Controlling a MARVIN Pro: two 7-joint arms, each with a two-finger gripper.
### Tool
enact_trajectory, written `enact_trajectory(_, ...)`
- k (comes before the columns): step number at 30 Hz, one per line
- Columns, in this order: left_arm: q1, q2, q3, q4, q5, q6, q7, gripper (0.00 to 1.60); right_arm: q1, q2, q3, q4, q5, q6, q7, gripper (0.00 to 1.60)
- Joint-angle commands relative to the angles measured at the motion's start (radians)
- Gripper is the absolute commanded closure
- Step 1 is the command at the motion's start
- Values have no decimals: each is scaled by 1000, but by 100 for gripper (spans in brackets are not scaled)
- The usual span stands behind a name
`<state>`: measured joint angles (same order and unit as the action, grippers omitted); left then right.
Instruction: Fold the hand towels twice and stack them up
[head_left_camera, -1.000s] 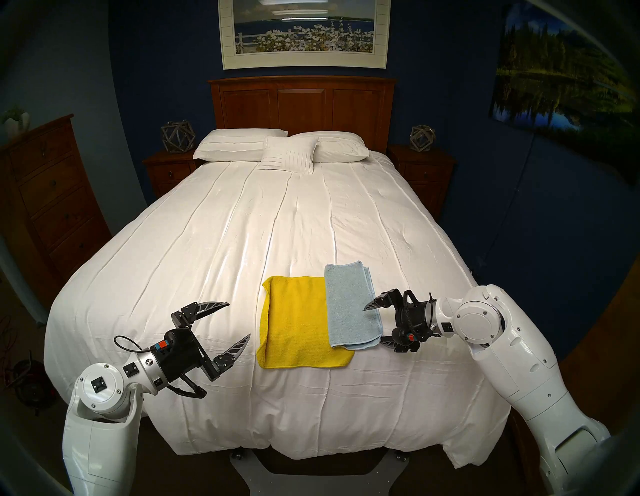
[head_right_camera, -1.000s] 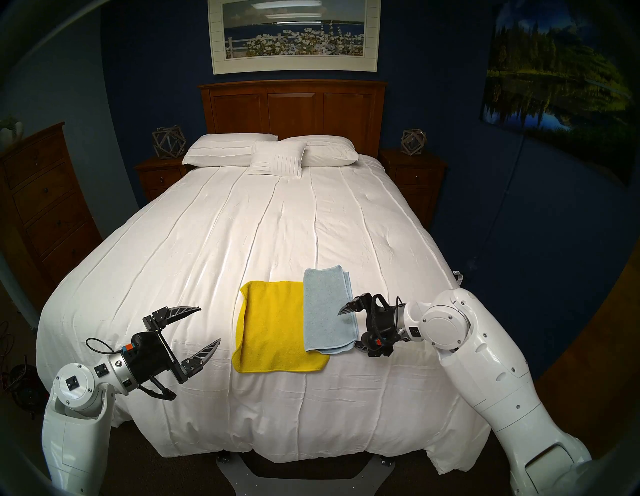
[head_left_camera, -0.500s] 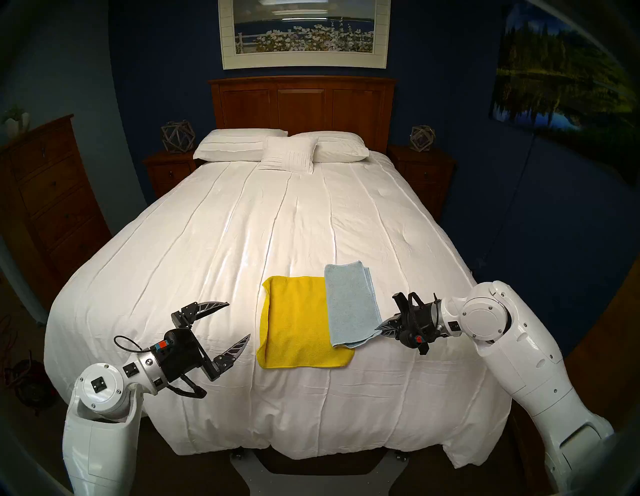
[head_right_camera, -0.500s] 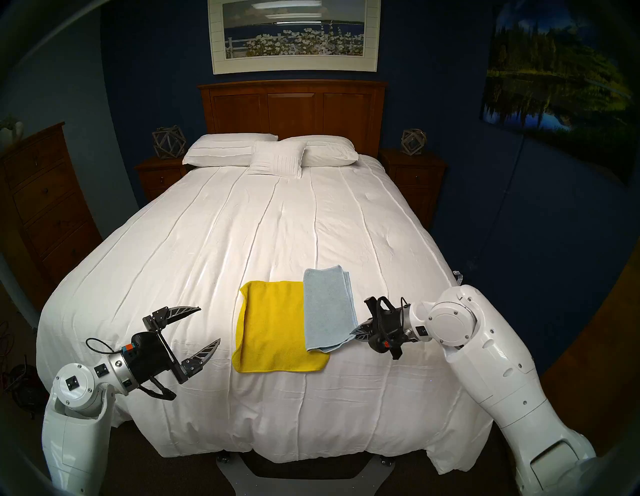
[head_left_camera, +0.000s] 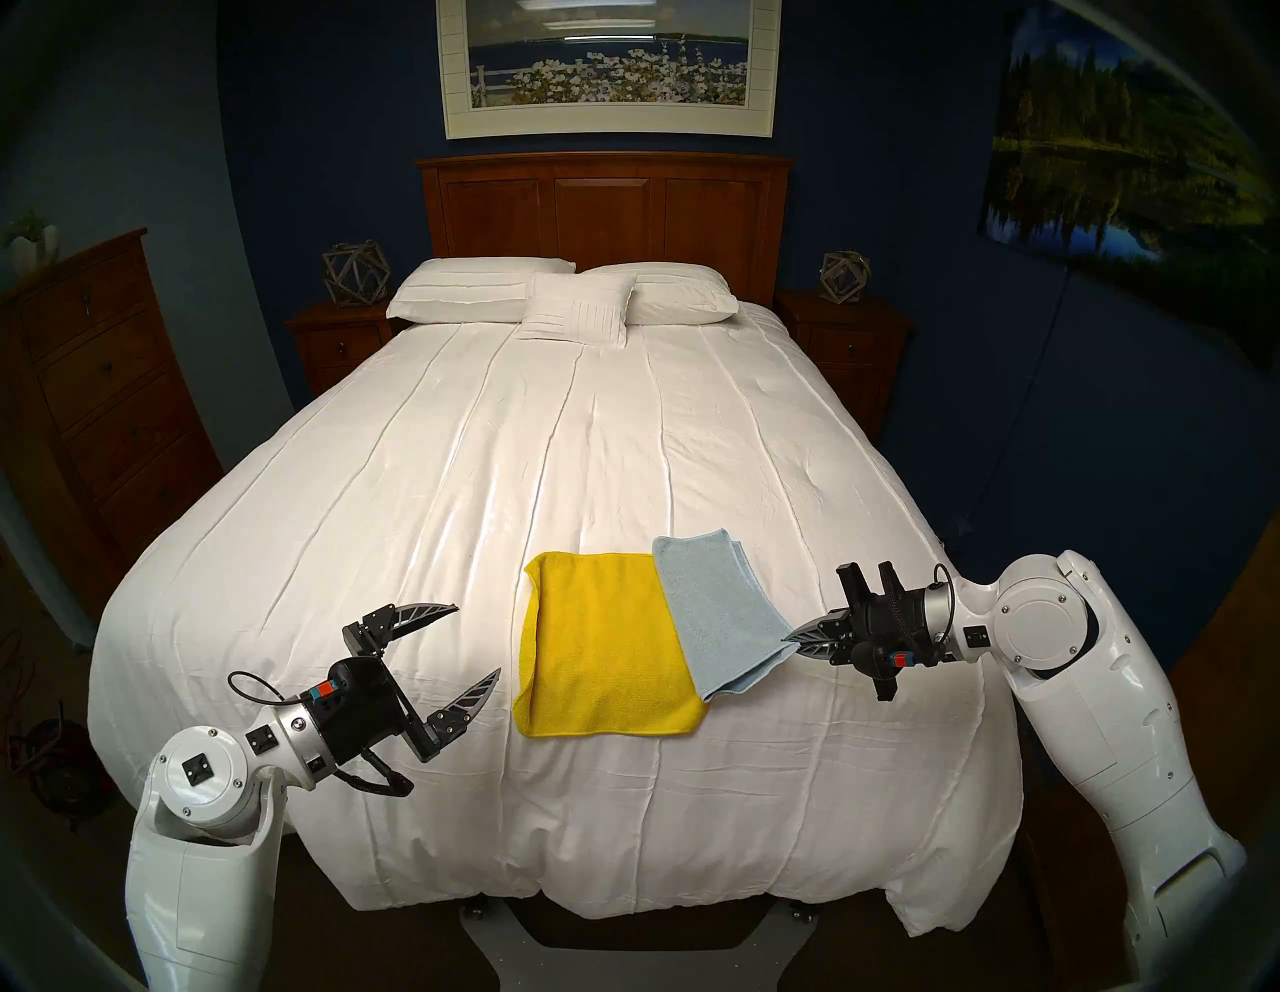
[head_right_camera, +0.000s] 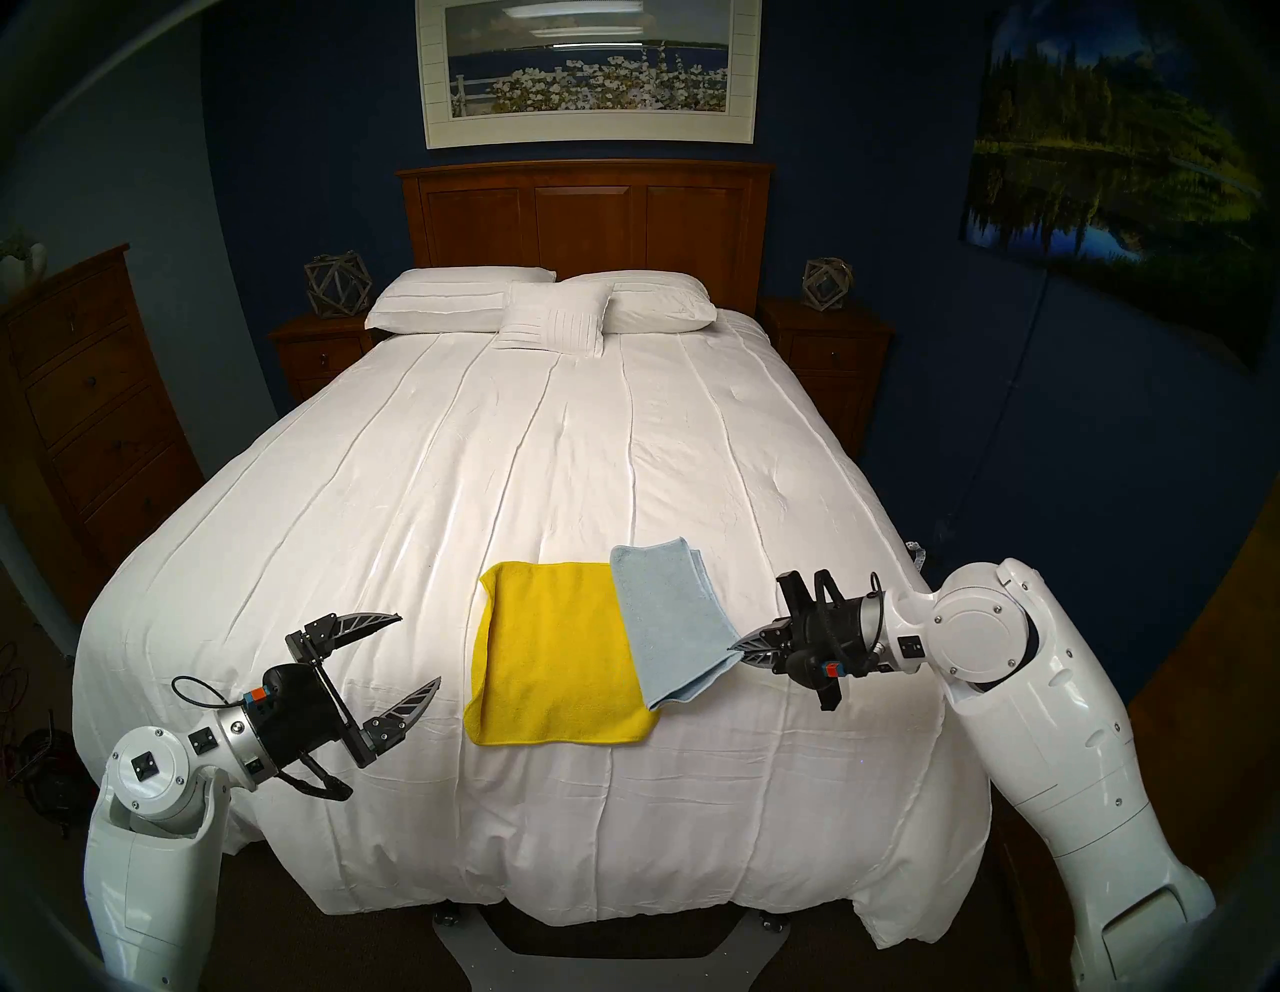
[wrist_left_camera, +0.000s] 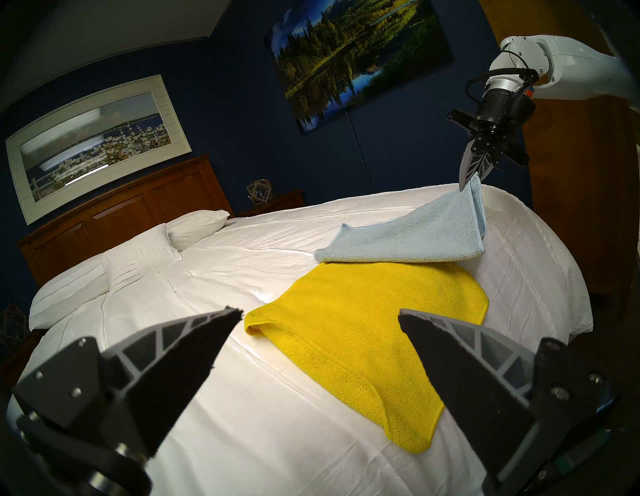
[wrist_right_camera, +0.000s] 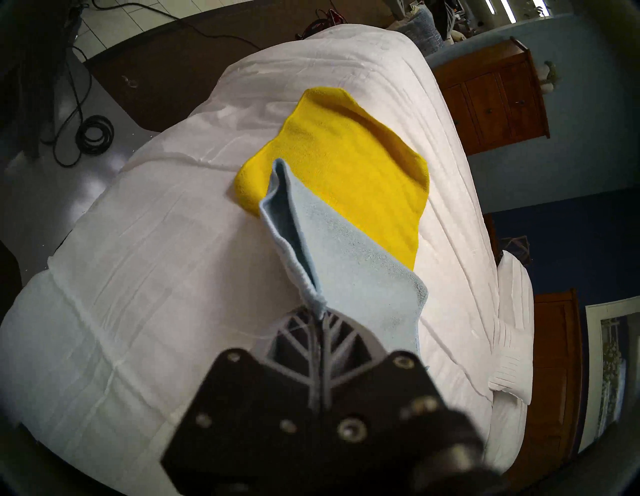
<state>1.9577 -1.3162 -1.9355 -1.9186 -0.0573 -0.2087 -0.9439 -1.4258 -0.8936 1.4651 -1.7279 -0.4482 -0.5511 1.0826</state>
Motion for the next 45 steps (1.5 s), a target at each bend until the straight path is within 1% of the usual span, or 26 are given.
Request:
enact_trajectory(1, -2, 1, -2, -9, -2, -1, -1, 0, 115, -101, -9, 41, -46, 19, -49, 160)
enact_trajectory(7, -3, 0, -2, -8, -1, -1, -1, 0, 168, -161, -12, 90, -89, 38, -80, 160)
enact_trajectory(8, -3, 0, -2, -8, -1, -2, -1, 0, 192, -167, -20, 106, -99, 39, -79, 160)
enact_trajectory(9, -3, 0, -2, -8, -1, -2, -2, 0, 179, -175, -7, 99, -106, 42, -89, 160)
enact_trajectory(10, -3, 0, -2, -8, -1, -2, -2, 0, 211, -180, -18, 121, -112, 43, -86, 160)
enact_trajectory(11, -3, 0, -2, -8, -1, -2, -2, 0, 198, -187, -6, 116, -120, 44, -96, 160)
enact_trajectory(16, -4, -1, -2, -7, 0, -2, -2, 0, 260, -221, -19, 175, -156, 47, -104, 160)
enact_trajectory(17, -4, -1, -2, -7, 0, -2, -2, 0, 256, -227, -13, 174, -162, 48, -110, 160)
enact_trajectory(18, -4, -1, -2, -7, 0, -2, -2, 0, 279, -233, -21, 193, -173, 50, -108, 160)
enact_trajectory(23, -5, -2, -2, -6, 1, -2, -3, 0, 316, -270, -17, 236, -199, 63, -124, 160)
enact_trajectory(24, -6, -2, -2, -5, 2, -2, -3, 0, 336, -277, -23, 253, -205, 66, -122, 160)
enact_trajectory(26, -6, -2, -2, -5, 2, -2, -3, 0, 344, -289, -24, 265, -214, 68, -126, 160)
enact_trajectory(31, -7, -3, -2, -4, 3, -2, -3, 0, 392, -323, -39, 319, -243, 74, -130, 160)
enact_trajectory(32, -7, -3, -2, -4, 3, -2, -3, 0, 409, -329, -45, 337, -250, 75, -129, 160)
enact_trajectory(43, -9, -4, -2, -1, 4, -2, -4, 0, 502, -393, -71, 471, -314, 97, -140, 160)
enact_trajectory(44, -9, -4, -2, -1, 4, -2, -5, 0, 520, -399, -77, 493, -322, 99, -139, 155)
enact_trajectory(45, -9, -4, -2, -1, 4, -2, -5, 0, 522, -405, -76, 501, -328, 100, -142, 150)
